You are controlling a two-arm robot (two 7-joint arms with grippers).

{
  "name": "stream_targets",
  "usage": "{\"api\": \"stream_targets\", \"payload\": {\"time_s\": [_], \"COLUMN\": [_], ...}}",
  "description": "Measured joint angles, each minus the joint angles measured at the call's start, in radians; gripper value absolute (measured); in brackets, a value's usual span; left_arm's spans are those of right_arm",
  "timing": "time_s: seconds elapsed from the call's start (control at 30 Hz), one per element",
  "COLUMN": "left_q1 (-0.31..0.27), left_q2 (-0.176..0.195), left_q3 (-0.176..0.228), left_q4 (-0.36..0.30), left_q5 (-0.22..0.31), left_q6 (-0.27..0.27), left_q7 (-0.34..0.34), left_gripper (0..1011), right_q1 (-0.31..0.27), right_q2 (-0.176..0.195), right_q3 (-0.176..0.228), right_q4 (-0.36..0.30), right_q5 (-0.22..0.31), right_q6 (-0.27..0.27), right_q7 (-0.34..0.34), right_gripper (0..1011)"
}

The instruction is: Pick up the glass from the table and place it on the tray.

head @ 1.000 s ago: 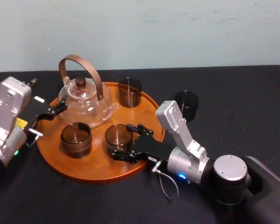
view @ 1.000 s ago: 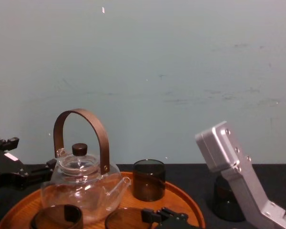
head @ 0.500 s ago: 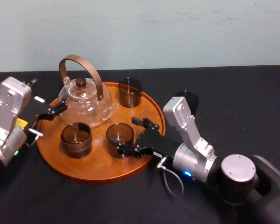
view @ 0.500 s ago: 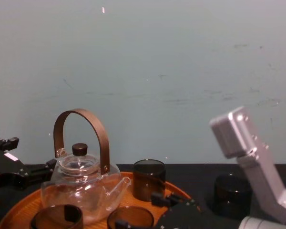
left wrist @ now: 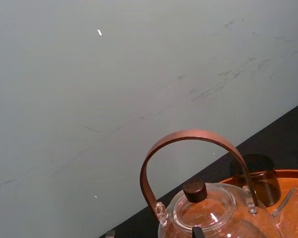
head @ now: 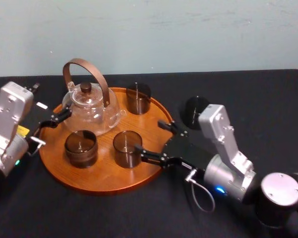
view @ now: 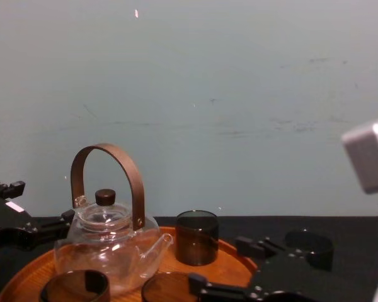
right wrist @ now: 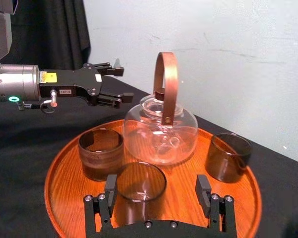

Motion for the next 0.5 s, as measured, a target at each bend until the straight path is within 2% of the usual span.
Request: {"api": "stream_targets", "payload": {"time_s": [0.3, 0.5], "left_q1": [0.000, 0.000], "left_q2": [0.000, 0.000], "left_q3": [0.000, 0.000], "left_q4": [0.000, 0.000], "left_q5": [0.000, 0.000], "left_q6": [0.000, 0.000], "left_q7": [0.000, 0.000], "left_gripper": [1001, 1001], "right_q1": [-0.082, -0.121], "right_q2": [0.048, 0.068], "right_q3": [0.059, 0.096], "right_q4": [-0.050, -0.056], "right_q5": [0.036, 0.058], "right_q6": [-0.031, -0.042], "right_q7": [-0.003, -0.008], "right_gripper": [1002, 1002]}}
